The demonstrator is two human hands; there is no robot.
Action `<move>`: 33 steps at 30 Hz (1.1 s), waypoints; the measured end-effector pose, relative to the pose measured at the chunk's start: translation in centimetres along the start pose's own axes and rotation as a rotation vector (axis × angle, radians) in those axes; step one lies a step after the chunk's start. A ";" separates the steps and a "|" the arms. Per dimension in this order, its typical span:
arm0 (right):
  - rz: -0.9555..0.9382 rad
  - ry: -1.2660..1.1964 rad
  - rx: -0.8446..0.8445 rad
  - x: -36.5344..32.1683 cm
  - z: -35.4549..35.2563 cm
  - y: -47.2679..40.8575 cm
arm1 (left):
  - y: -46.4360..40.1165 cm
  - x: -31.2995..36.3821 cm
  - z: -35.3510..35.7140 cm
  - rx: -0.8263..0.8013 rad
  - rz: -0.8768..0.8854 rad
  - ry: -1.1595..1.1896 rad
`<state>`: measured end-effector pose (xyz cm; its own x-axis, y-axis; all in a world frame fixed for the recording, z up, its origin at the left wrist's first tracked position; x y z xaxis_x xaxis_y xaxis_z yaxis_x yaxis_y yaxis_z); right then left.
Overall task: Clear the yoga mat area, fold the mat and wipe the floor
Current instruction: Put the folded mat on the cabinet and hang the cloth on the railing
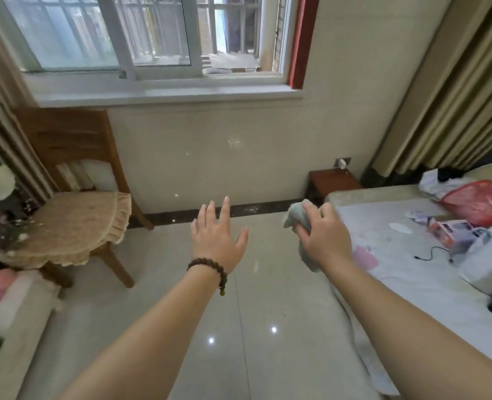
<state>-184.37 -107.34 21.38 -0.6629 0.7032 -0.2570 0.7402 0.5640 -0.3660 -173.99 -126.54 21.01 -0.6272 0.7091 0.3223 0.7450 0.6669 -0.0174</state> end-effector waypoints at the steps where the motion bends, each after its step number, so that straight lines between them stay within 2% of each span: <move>1: 0.002 -0.001 0.009 1.3 -0.2 -0.7 | -0.5 1.4 0.4 -0.003 0.004 0.002; 7: 0.004 -0.021 0.007 6.6 0.6 -6.6 | -6.9 6.9 1.0 0.075 0.005 -0.023; 14: -0.030 -0.048 0.032 9.8 4.5 -17.4 | -18.6 10.4 1.8 0.114 -0.002 0.004; 20: -0.032 -0.066 0.069 13.1 7.9 -33.6 | -34.0 12.9 2.3 0.158 -0.041 0.060; 25: -0.075 -0.123 0.133 14.0 9.2 -48.4 | -47.6 15.8 -0.5 0.174 -0.042 0.080; 33: -0.105 -0.086 0.200 16.0 11.5 -66.5 | -65.4 19.5 -4.9 0.285 0.003 0.053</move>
<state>-245.49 -138.55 31.26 -0.7487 0.6006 -0.2806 0.6353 0.5291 -0.5625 -233.85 -157.45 33.12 -0.6066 0.7034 0.3704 0.6485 0.7074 -0.2813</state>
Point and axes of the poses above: each hand's wrist, its own y-axis away from the middle knuckle, its own z-axis out of the palm, x = y × z, the point moved 1 cm from there along -y, towards the middle knuckle, and after that the axes turned 12 degrees about -z, right-handed, at the moved point
